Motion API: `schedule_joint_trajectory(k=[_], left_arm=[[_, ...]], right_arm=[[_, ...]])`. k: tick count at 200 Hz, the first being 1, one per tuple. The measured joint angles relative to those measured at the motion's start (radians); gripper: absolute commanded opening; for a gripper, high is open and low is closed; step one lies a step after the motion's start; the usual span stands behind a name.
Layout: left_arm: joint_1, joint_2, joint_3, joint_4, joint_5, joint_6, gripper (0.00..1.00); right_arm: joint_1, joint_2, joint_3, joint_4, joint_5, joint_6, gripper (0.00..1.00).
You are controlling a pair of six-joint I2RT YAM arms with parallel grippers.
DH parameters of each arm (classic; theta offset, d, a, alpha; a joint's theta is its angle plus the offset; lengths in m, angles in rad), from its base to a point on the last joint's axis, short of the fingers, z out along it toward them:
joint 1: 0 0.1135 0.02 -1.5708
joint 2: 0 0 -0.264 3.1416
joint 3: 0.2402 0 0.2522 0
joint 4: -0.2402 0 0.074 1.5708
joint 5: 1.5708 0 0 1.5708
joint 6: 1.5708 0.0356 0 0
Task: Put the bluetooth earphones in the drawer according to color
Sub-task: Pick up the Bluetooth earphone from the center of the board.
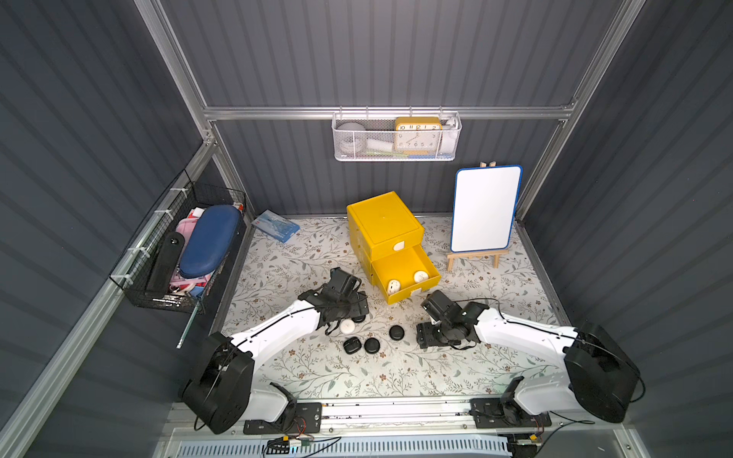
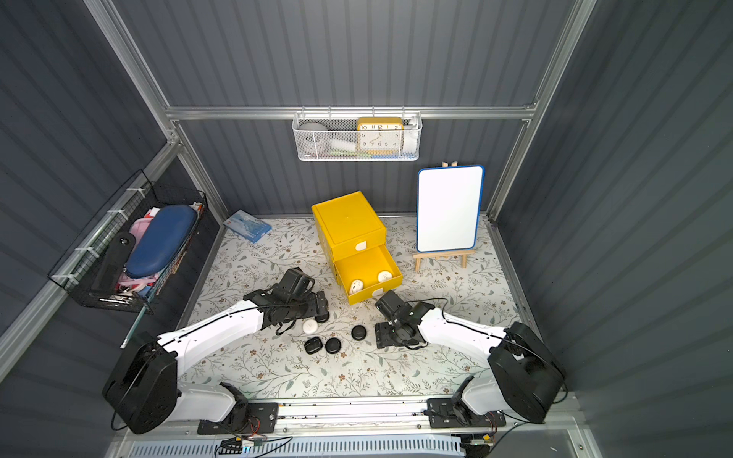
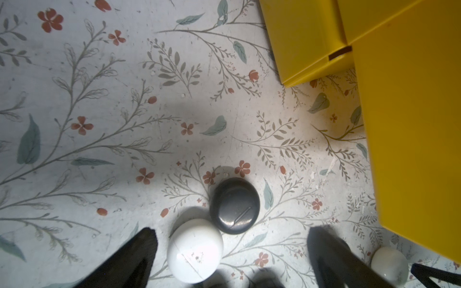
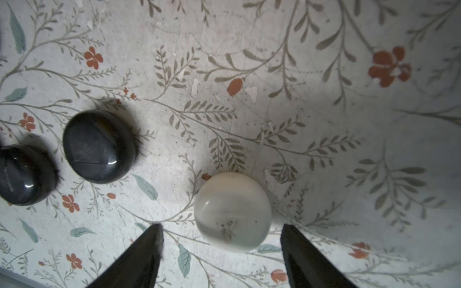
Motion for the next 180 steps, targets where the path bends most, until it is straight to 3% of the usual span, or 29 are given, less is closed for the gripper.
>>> schedule_joint_trajectory(k=[82,180], left_arm=[[0.001,0.019,-0.001,0.019,0.009,-0.003,0.99],[0.007,0.023,-0.002,0.019,0.011,-0.007,0.99]], right_arm=[[0.046,0.124,0.067,-0.047,0.082,0.002,0.74],[0.058,0.111,0.067,-0.043,0.105,0.014,0.55]])
